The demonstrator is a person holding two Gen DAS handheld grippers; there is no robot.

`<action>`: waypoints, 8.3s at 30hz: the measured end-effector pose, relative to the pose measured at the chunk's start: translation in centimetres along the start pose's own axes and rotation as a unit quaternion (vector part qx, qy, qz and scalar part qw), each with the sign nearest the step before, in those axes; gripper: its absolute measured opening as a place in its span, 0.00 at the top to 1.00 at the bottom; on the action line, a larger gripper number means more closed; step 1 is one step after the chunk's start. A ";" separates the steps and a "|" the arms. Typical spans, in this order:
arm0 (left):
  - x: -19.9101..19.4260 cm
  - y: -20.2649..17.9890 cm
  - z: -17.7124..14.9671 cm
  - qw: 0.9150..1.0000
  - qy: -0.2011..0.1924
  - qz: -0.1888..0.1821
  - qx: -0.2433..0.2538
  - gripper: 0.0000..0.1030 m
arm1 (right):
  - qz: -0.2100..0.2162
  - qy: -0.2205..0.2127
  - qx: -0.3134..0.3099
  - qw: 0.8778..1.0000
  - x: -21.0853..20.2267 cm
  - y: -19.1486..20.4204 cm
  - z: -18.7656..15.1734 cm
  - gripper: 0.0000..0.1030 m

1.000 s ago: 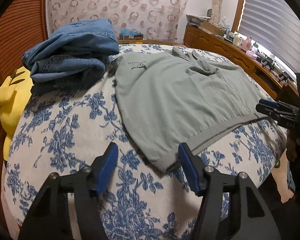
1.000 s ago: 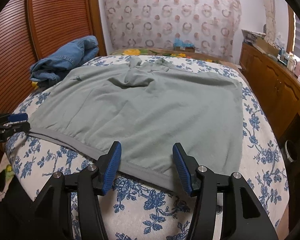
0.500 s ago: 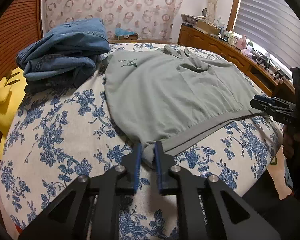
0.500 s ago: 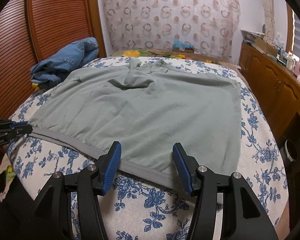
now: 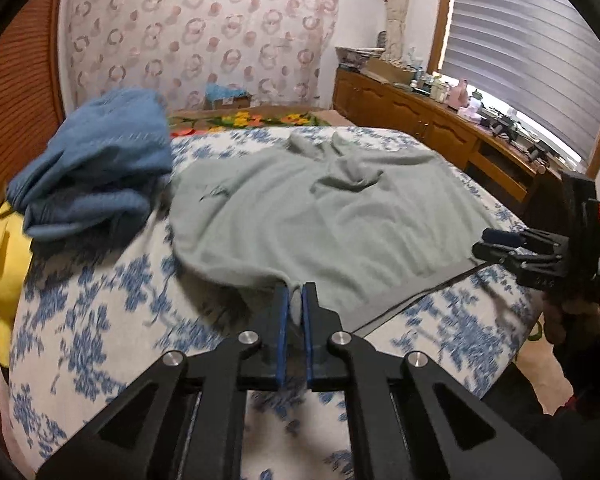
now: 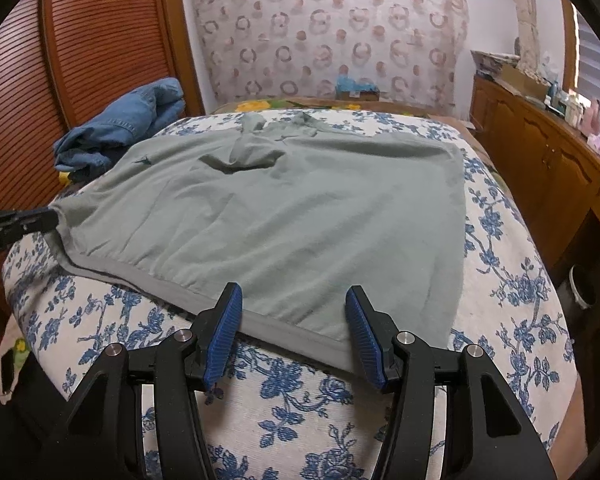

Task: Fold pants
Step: 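Lift the held side with the left tool, fold it inward, release, then close the right tool on the hem at the sweatshirt's other side, then fold the held side over the body with the right tool, release, then close the right tool on the folded sweatshirt's hem, then lift the hem with the right tool and fold it toward the collar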

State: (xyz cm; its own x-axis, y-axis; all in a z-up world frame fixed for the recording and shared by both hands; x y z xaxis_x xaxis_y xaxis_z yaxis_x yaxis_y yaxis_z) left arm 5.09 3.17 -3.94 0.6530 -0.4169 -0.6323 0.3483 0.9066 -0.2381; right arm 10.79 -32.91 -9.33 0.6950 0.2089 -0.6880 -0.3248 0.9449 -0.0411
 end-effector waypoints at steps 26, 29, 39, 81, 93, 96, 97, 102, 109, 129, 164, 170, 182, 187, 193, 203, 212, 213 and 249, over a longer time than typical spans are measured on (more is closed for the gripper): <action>6.9 -10.2 8.7 0.992 0.013 -0.074 0.101 0.98 | -0.014 -0.015 0.053 0.998 -1.9 -5.3 -1.9 0.46; 8.0 -11.6 9.3 0.990 0.020 -0.083 0.110 0.98 | -0.017 -0.014 0.057 0.998 -2.0 -5.9 -2.1 0.46; 9.6 -12.1 8.8 0.991 0.047 -0.076 0.095 0.91 | -0.021 -0.016 0.067 0.997 -2.4 -6.8 -2.2 0.46; 6.3 -3.1 2.6 0.999 0.040 -0.002 0.012 0.42 | 0.051 0.021 -0.009 0.998 2.5 2.3 3.5 0.64; 6.5 -3.3 2.7 0.999 0.038 0.001 0.011 0.42 | 0.080 -0.011 0.004 0.997 0.2 1.6 4.0 0.96; 6.4 -3.8 3.1 0.999 0.032 0.000 0.014 0.42 | 0.069 -0.033 0.011 0.997 -1.2 0.7 4.5 0.97; 6.3 -4.0 3.3 0.999 0.029 0.000 0.016 0.42 | 0.067 -0.039 0.013 0.997 -1.7 0.4 4.6 0.97; 5.8 -4.5 4.1 1.000 0.010 -0.001 0.020 0.42 | 0.045 -0.057 0.009 0.997 -3.8 -1.5 5.1 0.97; 6.3 -5.5 5.1 1.000 0.009 -0.008 0.029 0.42 | 0.030 -0.064 0.013 0.997 -5.5 -3.8 4.1 0.97; 9.6 -8.1 4.1 0.997 0.045 -0.019 0.055 0.42 | 0.005 0.001 0.041 0.999 -3.8 -7.1 -1.9 0.96; 5.8 -2.5 4.7 1.000 0.010 0.011 0.019 0.42 | 0.099 -0.045 -0.051 0.993 0.4 2.6 7.7 0.68; 5.3 -1.5 4.4 1.000 0.009 0.015 0.015 0.42 | 0.112 -0.026 -0.095 0.989 3.0 6.2 8.1 0.68; 4.7 0.6 3.8 1.000 0.006 0.024 -0.007 0.42 | 0.069 -0.005 -0.174 0.982 5.9 9.5 7.6 0.68; 4.7 0.9 3.6 1.000 0.006 0.025 -0.010 0.42 | 0.057 -0.001 -0.195 0.979 6.6 10.1 7.5 0.71; 4.7 0.8 3.5 1.000 0.007 0.020 -0.009 0.42 | 0.047 0.014 -0.200 0.979 7.7 10.4 7.5 0.88; 5.5 -0.4 3.9 1.000 0.014 0.014 0.004 0.42 | 0.069 -0.019 -0.144 0.987 5.8 7.6 9.4 1.00; 8.2 -1.6 5.9 0.999 0.030 -0.004 0.017 0.42 | 0.026 -0.057 -0.097 0.993 3.9 1.9 12.6 1.00; 8.5 -1.8 6.2 0.999 0.032 -0.005 0.020 0.42 | 0.023 -0.058 -0.092 0.994 3.8 1.4 12.7 1.00; 16.3 -5.9 8.8 0.994 0.085 -0.034 0.068 0.42 | -0.092 0.014 -0.014 0.996 11.8 -13.4 12.8 0.95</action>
State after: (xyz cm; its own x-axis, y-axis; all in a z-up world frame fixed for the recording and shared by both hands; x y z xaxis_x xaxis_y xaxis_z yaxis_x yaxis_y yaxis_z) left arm 19.64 -9.59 -6.34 0.5065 -0.4491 -0.7360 0.4827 0.8550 -0.1896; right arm 31.54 -39.91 -7.65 0.7266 0.0262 -0.6866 -0.2120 0.9591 -0.1877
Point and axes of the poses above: each gripper's, at about its wrist camera, not at the fingertips, and x roughly the way its jaws point, y to its left, z to its top, the point moved 1 cm from there along x, roughly the way its jaws point, and after that the axes turned 10 degrees about -z, right-handed, at the moved point
